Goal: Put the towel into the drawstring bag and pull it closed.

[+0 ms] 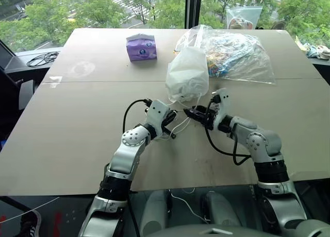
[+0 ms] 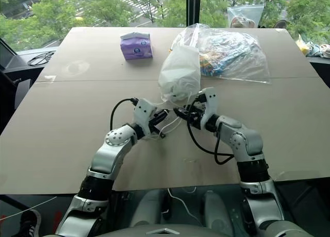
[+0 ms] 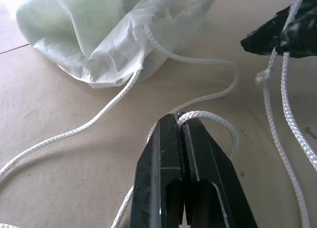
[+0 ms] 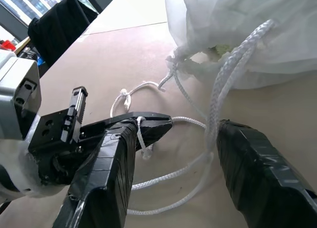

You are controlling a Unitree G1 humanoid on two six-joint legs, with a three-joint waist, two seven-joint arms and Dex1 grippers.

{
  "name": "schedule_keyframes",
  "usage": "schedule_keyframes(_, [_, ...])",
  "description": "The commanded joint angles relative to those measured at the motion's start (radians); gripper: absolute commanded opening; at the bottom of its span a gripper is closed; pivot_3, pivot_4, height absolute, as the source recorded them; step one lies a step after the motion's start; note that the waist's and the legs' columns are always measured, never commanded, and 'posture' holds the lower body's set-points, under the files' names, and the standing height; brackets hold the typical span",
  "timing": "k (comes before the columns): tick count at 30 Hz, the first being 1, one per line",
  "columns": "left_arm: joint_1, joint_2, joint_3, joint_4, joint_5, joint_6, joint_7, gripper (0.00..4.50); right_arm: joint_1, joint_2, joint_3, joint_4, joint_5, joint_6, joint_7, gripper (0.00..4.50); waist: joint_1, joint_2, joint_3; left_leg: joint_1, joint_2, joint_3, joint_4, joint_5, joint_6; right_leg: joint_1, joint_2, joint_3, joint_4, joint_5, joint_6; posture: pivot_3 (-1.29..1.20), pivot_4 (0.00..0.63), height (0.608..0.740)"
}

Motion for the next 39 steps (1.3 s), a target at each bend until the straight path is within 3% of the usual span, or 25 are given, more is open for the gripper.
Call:
schedule_keyframes(1, [-0.003,0.009,0.008,-0.04,-0.001,-0.009,0.007,0.0,-0.014,-0.005,-0.016,-0.007,-0.016,-0.033,-0.004,1.73,0.0,0.0,0.0,0.0,0.0,0.0,0.0,0.0,0.0,0.0,0.0,0.0,0.0,0.0,0.0,0.0,0.15,0.74])
schedule_keyframes(2, [-0.002,0.012,0.01,-0.04,0.0,-0.012,0.008,0.0,-0.011,-0.008,-0.018,-0.01,-0.017,-0.034,-0.001,1.38,-0.001,0.0,0.0,0.0,0.0,0.0,0.0,0.0,0.0,0.0,0.0,0.0,0.001,0.0,0.0,0.0,0.15,0.74])
schedule_keyframes(3, [-0.002,0.016,0.014,-0.038,0.0,-0.014,0.009,0.0,-0.008,-0.01,-0.021,-0.012,-0.019,-0.035,-0.001,0.72,-0.001,0.0,0.0,0.0,0.0,0.0,0.001,0.0,0.0,0.0,0.0,0.0,0.001,0.0,0.0,0.0,0.15,0.74])
schedule_keyframes(5, [-0.005,0.026,0.025,-0.031,0.003,-0.021,0.017,0.0,-0.007,-0.014,-0.031,-0.011,-0.027,-0.046,-0.009,0.07,-0.001,0.0,0.0,0.0,0.0,0.0,0.001,0.0,0.0,0.0,0.0,0.0,0.002,0.0,0.0,0.0,0.15,0.74])
schedule_keyframes(13, [0.001,0.063,0.061,-0.012,0.033,-0.091,0.071,0.0,-0.021,-0.024,-0.047,0.034,-0.133,-0.177,-0.067,0.07,-0.002,0.0,0.0,0.0,0.0,0.0,0.003,0.0,0.0,-0.001,0.0,0.0,0.006,0.0,0.0,0.0,0.15,0.74])
schedule_keyframes(21, [-0.069,0.123,0.394,0.105,0.176,-0.226,0.586,0.0,-0.013,-0.286,-0.003,-0.036,-0.376,-0.284,-0.091,0.07,-0.002,0.0,0.0,0.0,0.0,-0.001,0.004,0.0,0.0,-0.001,0.0,0.001,0.007,0.0,0.0,0.0,0.15,0.74])
schedule_keyframes(26, [-0.047,0.193,0.521,0.149,0.196,-0.224,0.771,0.0,-0.025,-0.372,-0.044,0.09,-0.49,-0.357,-0.247,0.07,-0.002,-0.001,0.0,0.0,0.0,0.0,0.005,0.0,0.0,-0.001,0.0,0.001,0.007,0.0,0.0,0.0,0.15,0.74])
schedule_keyframes(33, [-0.046,0.221,0.562,0.175,0.185,-0.227,0.799,0.0,-0.056,-0.288,-0.181,0.18,-0.453,-0.358,-0.353,0.07,0.001,-0.002,0.001,0.001,0.0,0.002,0.005,0.0,-0.001,-0.001,-0.001,0.0,0.008,0.0,0.0,0.0,0.15,0.74])
schedule_keyframes(39, [-0.041,0.173,0.502,0.155,0.136,-0.217,0.711,0.0,-0.044,-0.262,-0.112,0.119,-0.443,-0.371,-0.238,0.07,0.0,-0.002,0.001,0.002,0.001,0.002,0.006,0.0,0.0,-0.001,-0.002,0.001,0.011,0.0,0.0,0.0,0.15,0.74])
